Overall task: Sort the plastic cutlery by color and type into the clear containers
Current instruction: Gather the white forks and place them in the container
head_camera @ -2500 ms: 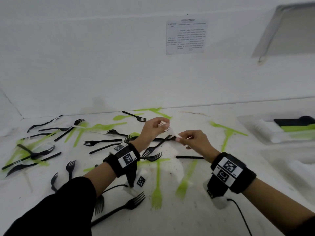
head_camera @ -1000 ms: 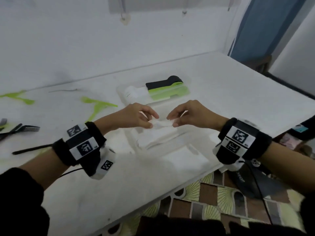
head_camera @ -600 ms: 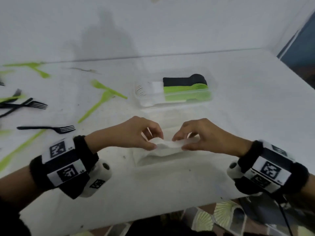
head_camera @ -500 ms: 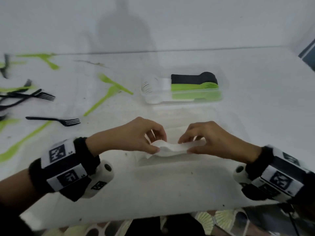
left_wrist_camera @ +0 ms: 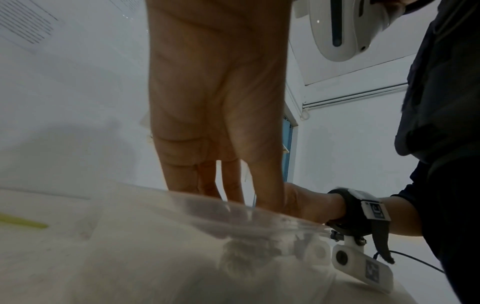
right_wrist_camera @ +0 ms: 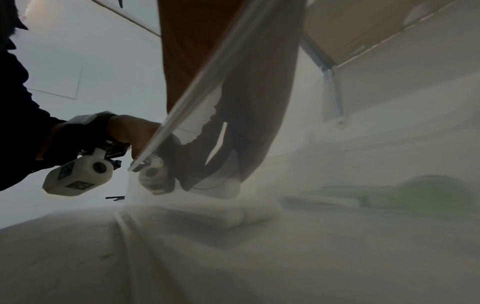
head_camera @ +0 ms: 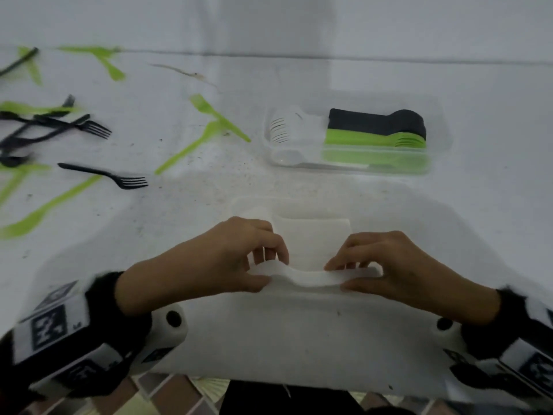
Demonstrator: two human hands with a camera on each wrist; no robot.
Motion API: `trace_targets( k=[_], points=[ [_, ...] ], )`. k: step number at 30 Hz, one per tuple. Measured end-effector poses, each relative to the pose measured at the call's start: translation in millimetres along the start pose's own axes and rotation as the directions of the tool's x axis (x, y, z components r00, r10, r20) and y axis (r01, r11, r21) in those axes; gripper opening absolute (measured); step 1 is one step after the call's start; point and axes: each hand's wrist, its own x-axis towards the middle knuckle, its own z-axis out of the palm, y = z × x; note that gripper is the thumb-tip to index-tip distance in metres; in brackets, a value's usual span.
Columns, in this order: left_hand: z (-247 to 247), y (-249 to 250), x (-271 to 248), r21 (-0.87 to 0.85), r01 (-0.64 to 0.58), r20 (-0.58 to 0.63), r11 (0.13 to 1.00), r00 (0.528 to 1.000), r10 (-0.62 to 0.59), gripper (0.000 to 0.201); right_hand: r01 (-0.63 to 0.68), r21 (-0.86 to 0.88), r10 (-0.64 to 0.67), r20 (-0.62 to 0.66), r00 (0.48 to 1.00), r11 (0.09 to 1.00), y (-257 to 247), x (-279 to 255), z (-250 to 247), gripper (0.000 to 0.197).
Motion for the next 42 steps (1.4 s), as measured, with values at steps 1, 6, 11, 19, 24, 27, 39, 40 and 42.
trace_targets(
  k=[1, 6, 11, 19, 24, 27, 39, 40, 42],
  points=[
    [0, -1, 1, -0.003, 0.005, 0.014, 1.0, 1.0, -0.005, 0.026, -0.002, 0.026, 0.002, 0.012, 1.0, 1.0, 1, 0, 0, 0.025],
    [0, -3, 7, 0.068, 0.047, 0.08, 0.997, 0.995, -0.053, 0.024, -0.015, 0.017, 0.013, 0.079, 0.997, 1.0, 4, 5, 3, 0.028],
    [0, -3, 9, 0.235, 0.042, 0.048, 0.971, 0.997, -0.055, 0.022, -0.047, -0.098, 0.053, 0.068, 0.996, 0.994, 4, 7, 5, 0.027],
    [-5, -5, 17, 0.343, 0.053, 0.068, 0.938, 0.994, -0.081, 0.039, -0.097, -0.161, 0.109, 0.066, 0.992, 0.982, 5, 10, 7, 0.019],
    [-6, -3, 25, 0.399, 0.064, 0.101, 0.915, 0.988, -0.113, 0.035, -0.136, -0.166, 0.154, 0.096, 0.983, 0.977, 2, 12, 5, 0.032],
    [-6, -4, 25, 0.402, 0.065, 0.103, 0.913, 0.988, -0.116, 0.033, -0.159, -0.176, 0.177, 0.096, 0.979, 0.972, 3, 12, 6, 0.028],
    [-2, -8, 29, 0.393, 0.088, 0.118, 0.915, 0.982, -0.145, 0.034, -0.19, -0.163, 0.206, 0.093, 0.974, 0.968, 1, 13, 6, 0.024],
    [-1, -8, 28, 0.384, 0.087, 0.115, 0.919, 0.983, -0.141, 0.034, -0.192, -0.17, 0.211, 0.098, 0.973, 0.967, 1, 12, 6, 0.024],
    [1, -10, 25, 0.368, 0.076, 0.093, 0.927, 0.989, -0.118, 0.033, -0.191, -0.192, 0.214, 0.106, 0.971, 0.963, -1, 12, 6, 0.024]
  ],
)
